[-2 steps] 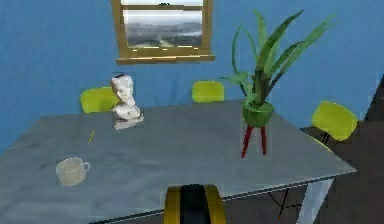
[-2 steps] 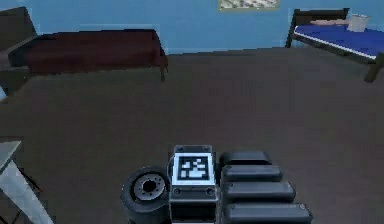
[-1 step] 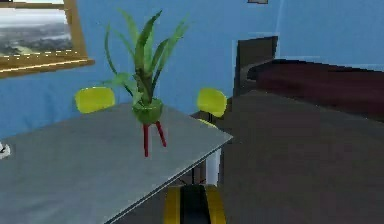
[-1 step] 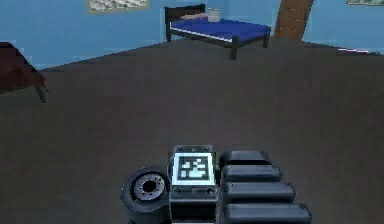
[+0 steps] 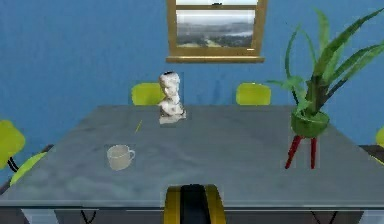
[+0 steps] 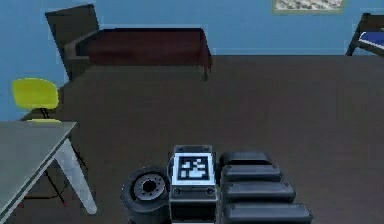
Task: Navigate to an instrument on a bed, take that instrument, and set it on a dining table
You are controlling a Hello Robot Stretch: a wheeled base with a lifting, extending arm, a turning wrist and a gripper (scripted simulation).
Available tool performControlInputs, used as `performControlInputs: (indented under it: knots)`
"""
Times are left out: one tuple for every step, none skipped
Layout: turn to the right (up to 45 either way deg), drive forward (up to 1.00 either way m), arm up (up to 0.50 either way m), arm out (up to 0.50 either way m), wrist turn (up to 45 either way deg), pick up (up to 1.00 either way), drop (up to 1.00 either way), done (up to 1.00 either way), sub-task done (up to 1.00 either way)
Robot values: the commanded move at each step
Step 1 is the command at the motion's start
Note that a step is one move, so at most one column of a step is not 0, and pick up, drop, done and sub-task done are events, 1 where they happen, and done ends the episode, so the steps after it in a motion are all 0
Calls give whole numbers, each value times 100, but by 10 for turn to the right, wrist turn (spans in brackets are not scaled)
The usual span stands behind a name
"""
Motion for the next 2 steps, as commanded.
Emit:
performControlInputs:
  knots:
    - [-300, 0, 0, 0, 0, 0, 0, 0, 0]
    - [450, 0, 0, 0, 0, 0, 0, 0, 0]
